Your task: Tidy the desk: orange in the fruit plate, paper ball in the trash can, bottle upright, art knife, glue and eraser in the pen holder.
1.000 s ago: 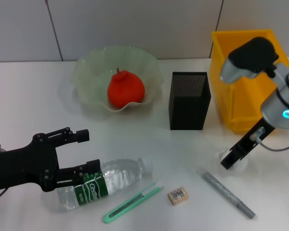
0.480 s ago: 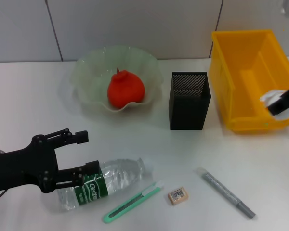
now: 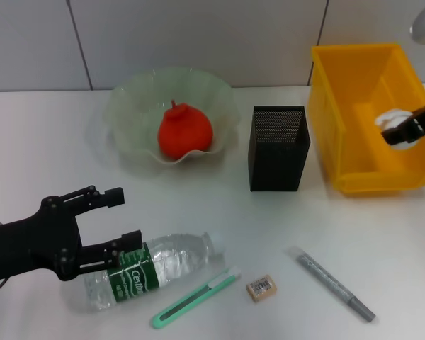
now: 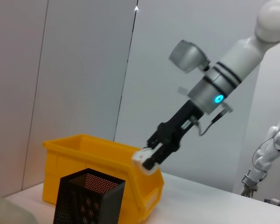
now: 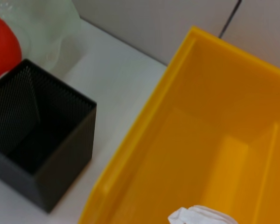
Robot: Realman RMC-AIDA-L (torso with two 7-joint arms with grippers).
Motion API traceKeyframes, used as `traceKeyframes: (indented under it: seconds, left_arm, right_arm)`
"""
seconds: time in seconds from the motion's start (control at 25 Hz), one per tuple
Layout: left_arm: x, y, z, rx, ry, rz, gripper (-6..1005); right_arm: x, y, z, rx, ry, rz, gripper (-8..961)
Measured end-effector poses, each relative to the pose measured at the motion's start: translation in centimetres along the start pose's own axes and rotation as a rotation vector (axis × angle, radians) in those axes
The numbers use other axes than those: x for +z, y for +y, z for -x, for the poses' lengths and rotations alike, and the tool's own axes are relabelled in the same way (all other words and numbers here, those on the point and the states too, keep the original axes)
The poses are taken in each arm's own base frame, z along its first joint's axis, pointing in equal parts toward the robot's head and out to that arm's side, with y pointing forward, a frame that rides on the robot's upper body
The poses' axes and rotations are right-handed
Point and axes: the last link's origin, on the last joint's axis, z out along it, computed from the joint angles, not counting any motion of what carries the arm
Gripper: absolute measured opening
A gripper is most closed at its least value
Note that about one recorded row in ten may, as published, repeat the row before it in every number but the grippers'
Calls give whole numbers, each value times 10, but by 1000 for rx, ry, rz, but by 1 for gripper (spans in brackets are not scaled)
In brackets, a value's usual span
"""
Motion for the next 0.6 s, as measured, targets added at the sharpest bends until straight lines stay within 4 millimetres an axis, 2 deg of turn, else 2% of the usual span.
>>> traceKeyframes:
  seconds: [0.2, 0.52, 0.6]
  left_arm:
    - [1, 0, 1, 21, -3, -1, 814]
    - [-2, 2, 4, 33, 5, -8, 814]
    - [-2, 2, 4, 32, 7, -9, 814]
  right_arm:
    - [19, -1, 6, 1, -34, -9, 544]
    - [22, 1, 9, -6, -34, -3, 566]
    - [22, 0, 9, -3, -33, -2, 642]
